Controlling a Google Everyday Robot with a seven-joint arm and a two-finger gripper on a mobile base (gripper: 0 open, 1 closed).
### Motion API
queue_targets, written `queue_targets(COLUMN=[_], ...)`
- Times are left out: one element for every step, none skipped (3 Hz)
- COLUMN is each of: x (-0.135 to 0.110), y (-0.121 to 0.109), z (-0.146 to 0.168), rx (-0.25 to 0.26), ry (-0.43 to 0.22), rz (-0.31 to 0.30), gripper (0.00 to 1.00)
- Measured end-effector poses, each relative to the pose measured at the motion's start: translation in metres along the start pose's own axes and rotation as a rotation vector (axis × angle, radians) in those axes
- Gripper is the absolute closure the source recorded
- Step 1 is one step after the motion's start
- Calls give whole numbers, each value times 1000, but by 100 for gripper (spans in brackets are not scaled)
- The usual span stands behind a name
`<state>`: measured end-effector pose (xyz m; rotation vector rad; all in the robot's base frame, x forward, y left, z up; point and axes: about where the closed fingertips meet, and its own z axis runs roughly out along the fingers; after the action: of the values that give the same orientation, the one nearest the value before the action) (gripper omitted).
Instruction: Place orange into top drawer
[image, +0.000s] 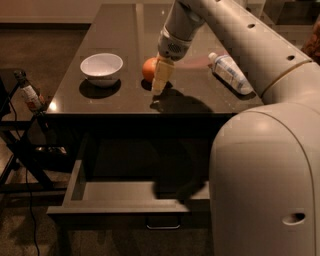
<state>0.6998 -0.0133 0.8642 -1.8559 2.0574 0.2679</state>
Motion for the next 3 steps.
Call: queue_targets(x=[0, 0, 0], y=[0, 0, 0], z=[0, 0, 0], rx=[0, 0, 0], ry=[0, 0, 0], rz=[0, 0, 0], gripper=[42, 66, 88])
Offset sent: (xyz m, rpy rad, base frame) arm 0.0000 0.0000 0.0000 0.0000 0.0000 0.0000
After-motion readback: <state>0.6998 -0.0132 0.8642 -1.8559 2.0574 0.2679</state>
